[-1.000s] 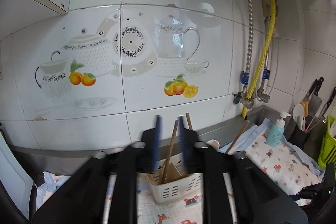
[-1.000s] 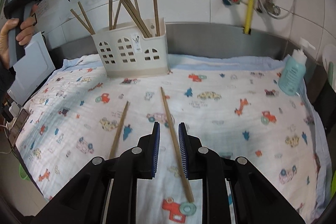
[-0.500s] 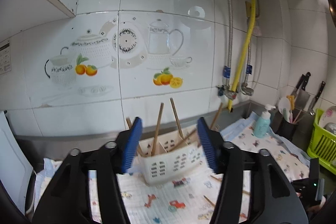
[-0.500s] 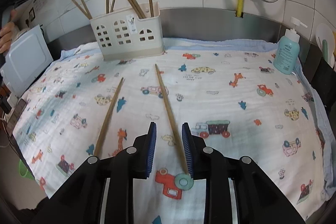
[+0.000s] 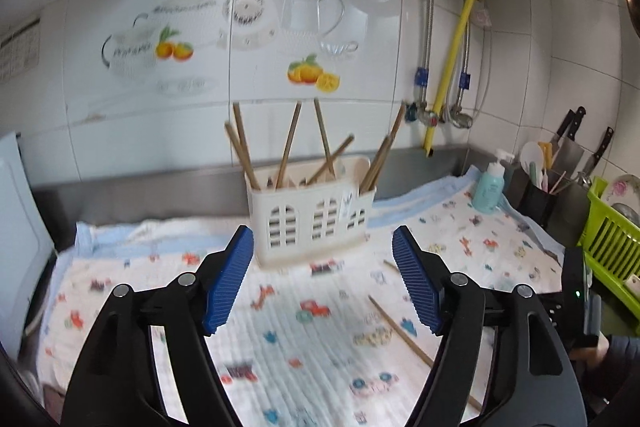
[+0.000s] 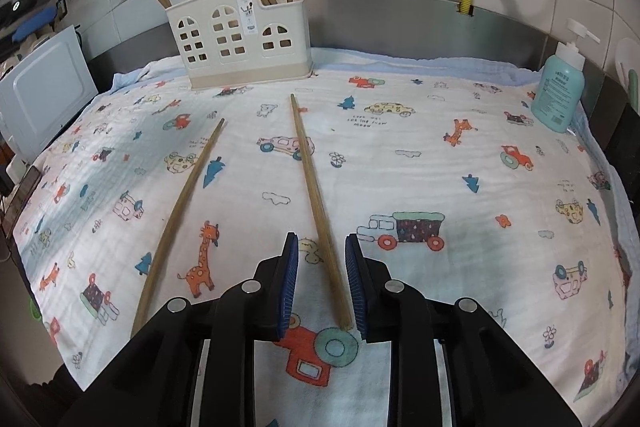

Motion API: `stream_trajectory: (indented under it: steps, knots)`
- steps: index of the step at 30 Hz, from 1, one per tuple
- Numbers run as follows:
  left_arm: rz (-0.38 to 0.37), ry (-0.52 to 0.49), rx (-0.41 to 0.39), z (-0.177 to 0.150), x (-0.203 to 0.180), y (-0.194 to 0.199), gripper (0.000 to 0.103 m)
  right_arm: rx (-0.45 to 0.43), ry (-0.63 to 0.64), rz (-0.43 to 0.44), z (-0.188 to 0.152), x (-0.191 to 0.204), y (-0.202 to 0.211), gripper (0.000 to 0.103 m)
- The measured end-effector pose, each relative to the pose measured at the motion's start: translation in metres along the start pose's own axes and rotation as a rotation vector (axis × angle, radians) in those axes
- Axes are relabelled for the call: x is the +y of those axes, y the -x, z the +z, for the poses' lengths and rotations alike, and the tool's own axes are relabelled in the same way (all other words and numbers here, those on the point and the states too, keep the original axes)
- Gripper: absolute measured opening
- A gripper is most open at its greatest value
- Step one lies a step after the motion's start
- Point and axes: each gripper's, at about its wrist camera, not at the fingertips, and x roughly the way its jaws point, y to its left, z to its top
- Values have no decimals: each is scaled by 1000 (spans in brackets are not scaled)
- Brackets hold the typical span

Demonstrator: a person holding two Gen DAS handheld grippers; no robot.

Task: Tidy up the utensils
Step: 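Open the left tool in the holder and move both tools back over the cloth, then close the right tool on a wooden chopstick while the left tool grasps another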

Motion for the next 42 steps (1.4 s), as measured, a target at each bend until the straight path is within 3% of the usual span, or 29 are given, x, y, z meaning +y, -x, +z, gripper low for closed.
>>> stream_trajectory:
  steps: [16,19,33,42]
  knots:
    - [-15,47,137,-60,-25,-6,77,32,24,-12,-2,-2,-12,10]
    - [-13,53,166,-74,-32,-10,83,32,32,-18,-3,-2,-12,10]
    - [-76,78,363,-132,-75,-41,84,5,-11,12,-7,-2,7,9]
    - [-71,70,427,-149,-108,-60,84,-15,-17,17,-8,-5,23,9]
